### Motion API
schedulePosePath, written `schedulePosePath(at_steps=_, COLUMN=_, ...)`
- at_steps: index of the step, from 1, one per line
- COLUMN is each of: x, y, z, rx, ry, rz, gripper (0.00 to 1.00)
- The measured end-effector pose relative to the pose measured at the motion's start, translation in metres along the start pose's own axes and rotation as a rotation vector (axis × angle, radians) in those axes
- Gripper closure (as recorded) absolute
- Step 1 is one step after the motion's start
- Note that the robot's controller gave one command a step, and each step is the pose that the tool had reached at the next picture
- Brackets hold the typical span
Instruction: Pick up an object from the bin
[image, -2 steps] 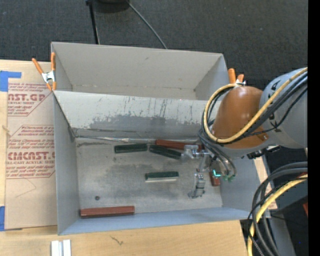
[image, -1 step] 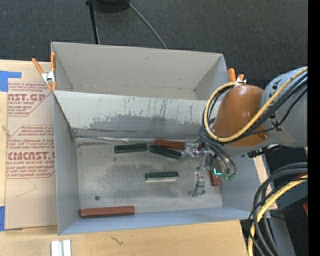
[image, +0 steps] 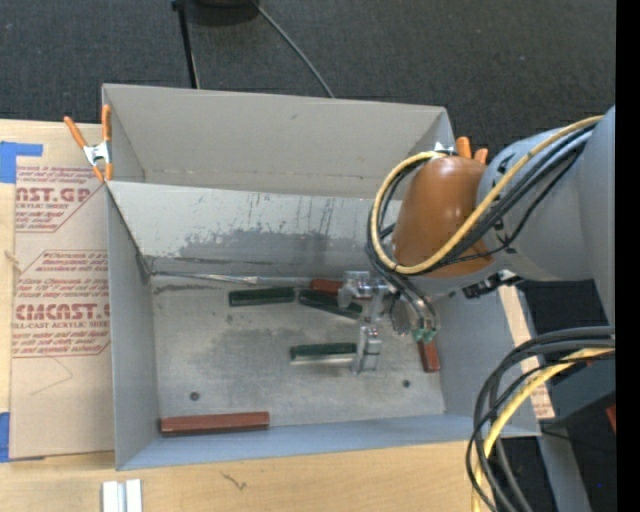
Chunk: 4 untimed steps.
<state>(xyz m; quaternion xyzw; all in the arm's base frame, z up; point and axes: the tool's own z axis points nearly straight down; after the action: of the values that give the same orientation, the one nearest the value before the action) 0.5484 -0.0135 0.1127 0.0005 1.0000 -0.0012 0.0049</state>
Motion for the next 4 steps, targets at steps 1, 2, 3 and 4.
schedulePosePath(at_steps=1, x=0.013, y=0.002, z=0.039, rx=-0.005, ry=0.000, rz=0.144, gripper=1.00)
schedulePosePath(at_steps=2, x=0.013, y=0.002, z=0.039, rx=-0.004, ry=0.000, rz=0.144, gripper=1.00)
schedulePosePath(at_steps=3, x=0.035, y=0.000, z=-0.084, rx=-0.004, ry=0.010, rz=-0.336, gripper=1.00)
schedulePosePath(at_steps=4, x=0.041, y=-0.001, z=-0.128, rx=-0.005, ry=0.009, rz=-0.499, gripper=1.00)
